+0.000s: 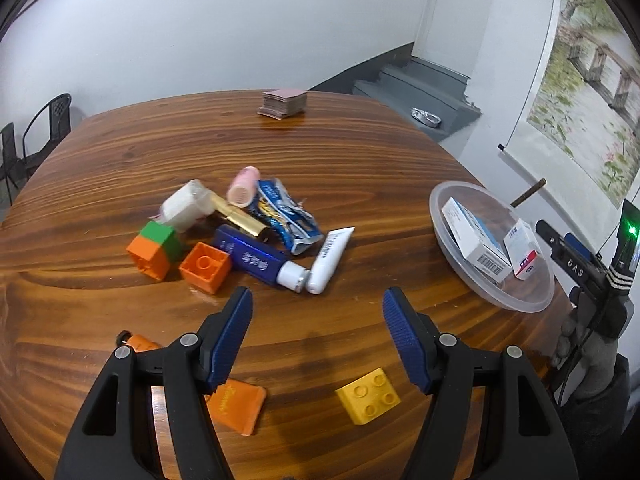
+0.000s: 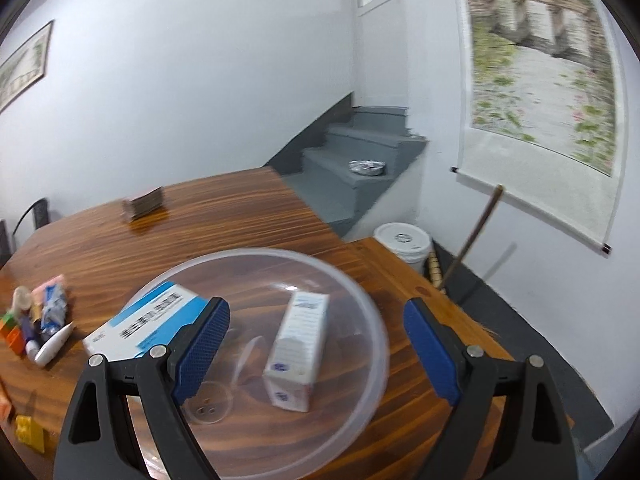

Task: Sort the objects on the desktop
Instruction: 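Move the left tool to the orange hand-cream tube and grasp it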

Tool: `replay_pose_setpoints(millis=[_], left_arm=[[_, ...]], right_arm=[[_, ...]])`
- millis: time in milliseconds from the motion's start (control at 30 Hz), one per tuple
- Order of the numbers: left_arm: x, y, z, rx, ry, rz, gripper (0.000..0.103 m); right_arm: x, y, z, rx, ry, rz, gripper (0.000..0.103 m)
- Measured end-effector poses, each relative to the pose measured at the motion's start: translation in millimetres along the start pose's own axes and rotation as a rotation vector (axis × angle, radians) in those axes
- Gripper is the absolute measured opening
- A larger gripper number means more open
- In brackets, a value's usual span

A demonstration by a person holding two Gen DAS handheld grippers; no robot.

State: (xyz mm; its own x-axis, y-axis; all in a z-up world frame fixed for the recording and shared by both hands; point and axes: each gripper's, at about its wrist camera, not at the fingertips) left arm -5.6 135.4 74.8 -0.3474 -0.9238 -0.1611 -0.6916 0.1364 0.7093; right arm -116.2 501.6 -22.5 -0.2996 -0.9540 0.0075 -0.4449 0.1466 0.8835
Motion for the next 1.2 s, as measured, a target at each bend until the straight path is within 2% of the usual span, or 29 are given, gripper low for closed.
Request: replay_pose_setpoints(millis=[67,200,333,467,567,633,733,867,1000,1100,1200], left_arm=[[2,-1,-3,-0.004,0.0,0.0,0.071],[9,-5,-5,-0.004,0.007,-0.01,0.071],[20,-9,-5,0.003,0.022,-0.032,0.071],[38,-13,-8,0.004,0.047,-0.068,0.071],[56,-16,-10,0.002,0.068,-0.107,0.071],[68,-18,-12,0.002,0.084,-0.136,0.071],[81,-21,-14,0.002,0.101,-0.16,0.071],[94,-28,-14,0.012,0.114,-0.179,0.071],[104,-36,-10,0.034,0.118,-0.198,0.071],[108,-40,-8,0.044,0.116,-0.206,0.071],[109,-45,-6,0.055,0.111,-0.211,0.071]], right_arm=[[3,-1,3,0.02,0.033,-0.009,0.091],[-5,-2,11,0.07,0.018,0.024,0.091],[-22,-3,16,0.106,-0.076,0.082,0.091],[-34,-2,13,0.098,-0.185,0.115,0.091],[-29,-2,8,0.07,-0.127,0.103,0.091],[-15,0,7,0.069,-0.094,0.039,0.091],[-5,-1,8,0.065,-0.091,-0.011,0.091],[-19,-1,18,0.121,-0.101,0.047,0.091],[-35,-4,20,0.153,-0.15,0.118,0.091],[-40,-6,15,0.137,-0.192,0.141,0.091],[-33,-3,3,0.078,-0.21,0.117,0.091]])
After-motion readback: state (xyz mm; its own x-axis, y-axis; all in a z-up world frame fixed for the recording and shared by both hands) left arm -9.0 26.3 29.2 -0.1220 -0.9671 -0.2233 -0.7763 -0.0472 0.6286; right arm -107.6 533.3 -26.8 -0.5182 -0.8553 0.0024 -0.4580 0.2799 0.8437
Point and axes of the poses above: each gripper's, at about its wrist camera, not at the fingertips, and z roughly the way its jaws point, x to its left, y to its top, and after that the axes turned 1 degree about -x, right-handed
